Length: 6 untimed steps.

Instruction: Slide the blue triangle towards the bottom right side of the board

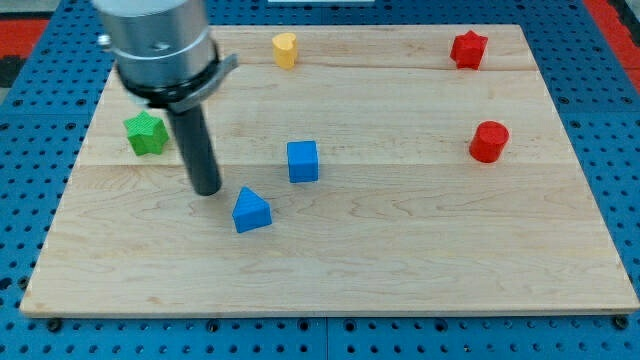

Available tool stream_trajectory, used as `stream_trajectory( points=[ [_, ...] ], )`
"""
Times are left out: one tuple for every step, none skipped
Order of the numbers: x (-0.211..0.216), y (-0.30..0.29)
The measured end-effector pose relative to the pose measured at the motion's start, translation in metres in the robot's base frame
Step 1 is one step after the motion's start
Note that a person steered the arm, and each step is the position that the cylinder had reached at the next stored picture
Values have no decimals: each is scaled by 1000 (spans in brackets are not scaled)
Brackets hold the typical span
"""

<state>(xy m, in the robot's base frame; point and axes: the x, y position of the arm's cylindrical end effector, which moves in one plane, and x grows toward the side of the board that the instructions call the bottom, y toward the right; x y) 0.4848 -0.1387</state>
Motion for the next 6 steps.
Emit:
stream_trajectory(
  points=[
    [26, 62],
    [52, 178],
    [58, 185],
    [71, 132],
    [86, 148],
    [87, 226]
  ],
)
